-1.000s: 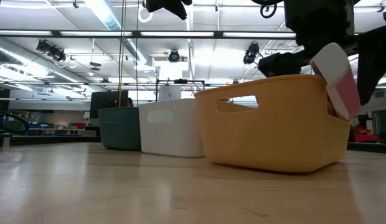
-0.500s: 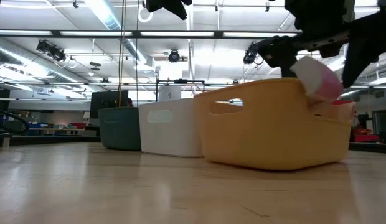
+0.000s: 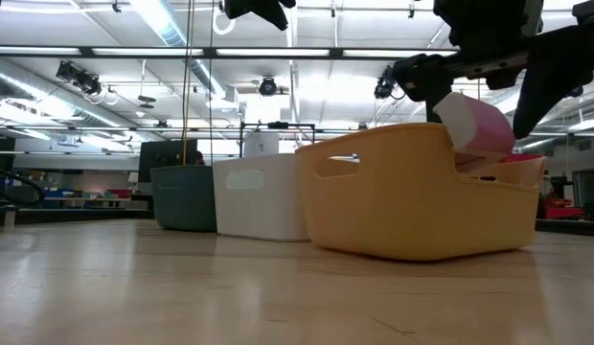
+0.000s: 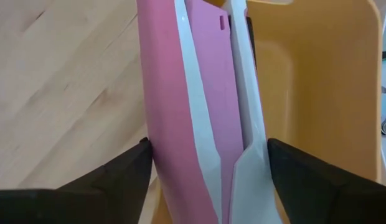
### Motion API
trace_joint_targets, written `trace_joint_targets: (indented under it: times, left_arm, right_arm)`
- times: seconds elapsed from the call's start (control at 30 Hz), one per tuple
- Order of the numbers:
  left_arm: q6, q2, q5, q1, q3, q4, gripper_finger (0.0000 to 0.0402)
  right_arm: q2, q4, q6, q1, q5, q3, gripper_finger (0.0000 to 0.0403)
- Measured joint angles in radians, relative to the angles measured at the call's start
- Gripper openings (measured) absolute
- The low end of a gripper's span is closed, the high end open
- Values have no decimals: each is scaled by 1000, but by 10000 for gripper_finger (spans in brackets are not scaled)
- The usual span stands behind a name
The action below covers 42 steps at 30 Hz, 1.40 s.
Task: Pick and place Stapler, Stapler remover, tape
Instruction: Put the pink stapler into the yellow bin
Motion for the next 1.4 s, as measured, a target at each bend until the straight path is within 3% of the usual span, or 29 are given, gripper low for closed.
trace_joint_targets:
  times: [0.83,1.1,1.4]
  left_arm:
    - [0,0,0,0,0,1,174]
    - [0,0,0,0,0,1,174]
    - [0,0,0,0,0,1,174]
  right_arm:
    - [-63,-26,0,-5,35,1,290]
    - [-63,20,0,-6,94,1,289]
    - [-63,51,1,-7,78,-12,289]
